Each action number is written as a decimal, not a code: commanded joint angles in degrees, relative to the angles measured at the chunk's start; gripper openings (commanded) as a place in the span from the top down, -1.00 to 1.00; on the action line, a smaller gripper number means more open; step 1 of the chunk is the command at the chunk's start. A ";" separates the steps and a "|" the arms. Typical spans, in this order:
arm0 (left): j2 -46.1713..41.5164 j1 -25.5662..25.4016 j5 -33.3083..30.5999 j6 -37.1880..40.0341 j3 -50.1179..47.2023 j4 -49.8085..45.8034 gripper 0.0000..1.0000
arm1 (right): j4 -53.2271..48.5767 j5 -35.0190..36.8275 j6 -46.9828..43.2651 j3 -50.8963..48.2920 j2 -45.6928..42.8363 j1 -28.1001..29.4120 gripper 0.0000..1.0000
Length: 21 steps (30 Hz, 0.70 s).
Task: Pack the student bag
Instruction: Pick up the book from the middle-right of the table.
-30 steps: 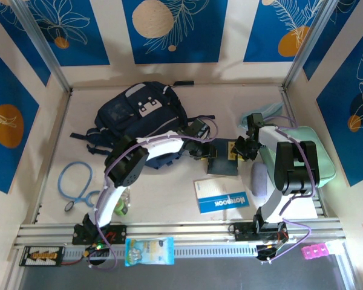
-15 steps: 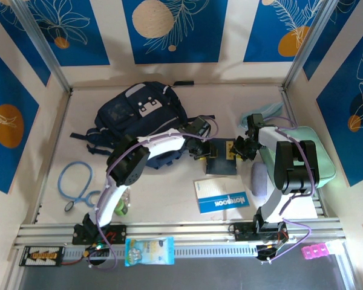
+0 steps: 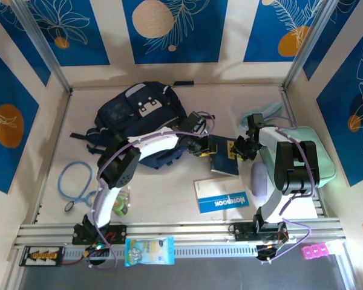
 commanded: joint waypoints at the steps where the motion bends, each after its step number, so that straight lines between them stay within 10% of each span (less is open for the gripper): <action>1: -3.74 -1.08 3.03 -1.02 -2.22 8.14 0.35 | -0.19 -4.90 0.98 -1.31 0.27 1.05 0.44; 21: 2.27 -1.20 7.21 -6.67 -1.01 12.97 0.32 | 0.00 -4.55 1.26 -1.22 1.58 1.23 0.44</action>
